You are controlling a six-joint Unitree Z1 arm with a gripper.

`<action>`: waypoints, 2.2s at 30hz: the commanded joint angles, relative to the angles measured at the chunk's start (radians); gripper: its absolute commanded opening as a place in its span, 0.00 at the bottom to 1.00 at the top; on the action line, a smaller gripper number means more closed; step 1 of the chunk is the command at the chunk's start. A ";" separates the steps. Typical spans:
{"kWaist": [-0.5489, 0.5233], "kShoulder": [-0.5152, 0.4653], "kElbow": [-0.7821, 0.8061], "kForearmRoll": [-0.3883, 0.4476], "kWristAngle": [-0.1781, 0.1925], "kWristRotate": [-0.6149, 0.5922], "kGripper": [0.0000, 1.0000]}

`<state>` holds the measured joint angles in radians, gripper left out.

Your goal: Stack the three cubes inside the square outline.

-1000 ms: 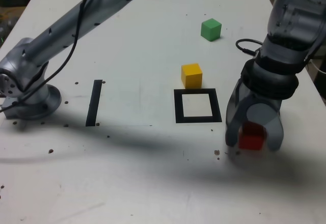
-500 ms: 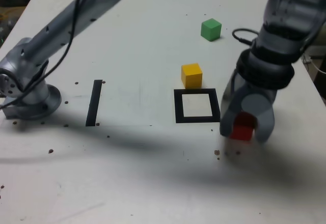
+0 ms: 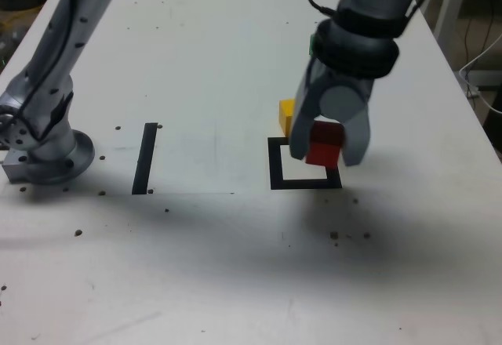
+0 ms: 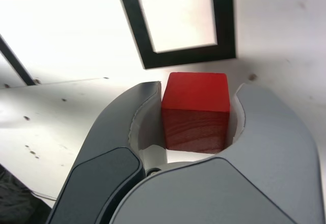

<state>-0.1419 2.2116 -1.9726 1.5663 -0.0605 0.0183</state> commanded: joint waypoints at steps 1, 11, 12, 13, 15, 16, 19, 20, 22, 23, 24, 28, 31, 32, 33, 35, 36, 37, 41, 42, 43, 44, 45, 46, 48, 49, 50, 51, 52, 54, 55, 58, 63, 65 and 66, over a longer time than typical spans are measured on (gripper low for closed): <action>0.014 -0.029 0.036 0.000 0.003 0.009 0.29; 0.070 -0.075 0.212 -0.140 0.005 0.049 0.29; 0.074 -0.075 0.226 -0.154 0.005 0.051 0.29; 0.079 -0.076 0.243 -0.171 0.005 0.055 0.29; 0.085 -0.076 0.266 -0.194 0.005 0.058 0.29; 0.087 -0.076 0.276 -0.205 0.005 0.059 0.29; 0.093 -0.076 0.299 -0.230 0.005 0.061 0.29; 0.094 -0.076 0.304 -0.237 0.005 0.062 0.29; 0.096 -0.076 0.313 -0.248 0.004 0.062 0.29; 0.097 -0.076 0.317 -0.253 0.003 0.063 0.29; 0.098 -0.076 0.319 -0.256 0.003 0.063 0.29; 0.101 -0.075 0.326 -0.263 0.002 0.063 0.29; 0.105 -0.074 0.334 -0.271 0.000 0.063 0.29; 0.107 -0.073 0.338 -0.276 0.000 0.063 0.29; 0.109 -0.073 0.342 -0.280 0.000 0.063 0.29; 0.113 -0.071 0.348 -0.287 -0.001 0.065 0.29; 0.115 -0.070 0.351 -0.290 -0.001 0.067 0.29; 0.117 -0.068 0.352 -0.293 -0.001 0.068 0.29; 0.126 -0.064 0.355 -0.297 -0.001 0.074 0.29; 0.128 -0.063 0.356 -0.299 -0.001 0.075 0.30; 0.131 -0.063 0.357 -0.300 -0.001 0.077 0.31; 0.133 -0.062 0.358 -0.301 -0.002 0.078 0.34; 0.136 -0.061 0.360 -0.302 -0.004 0.081 0.39; 0.138 -0.061 0.362 -0.302 -0.006 0.084 0.44; 0.143 -0.059 0.366 -0.305 -0.012 0.091 0.57; 0.145 -0.058 0.368 -0.307 -0.015 0.095 0.63; 0.147 -0.057 0.371 -0.310 -0.019 0.100 0.70; 0.148 -0.056 0.373 -0.312 -0.021 0.103 0.74; 0.149 -0.056 0.375 -0.314 -0.023 0.105 0.77; 0.150 -0.054 0.377 -0.316 -0.025 0.107 0.80; 0.151 -0.054 0.377 -0.317 -0.026 0.107 0.81; 0.151 -0.057 0.379 -0.318 -0.027 0.108 0.87; 0.153 -0.083 0.392 -0.317 -0.013 0.097 0.98; 0.157 -0.105 0.402 -0.314 0.003 0.085 0.99; 0.160 -0.118 0.407 -0.312 0.013 0.078 0.99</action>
<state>0.0121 2.1174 -1.5711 1.2505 -0.0570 0.1042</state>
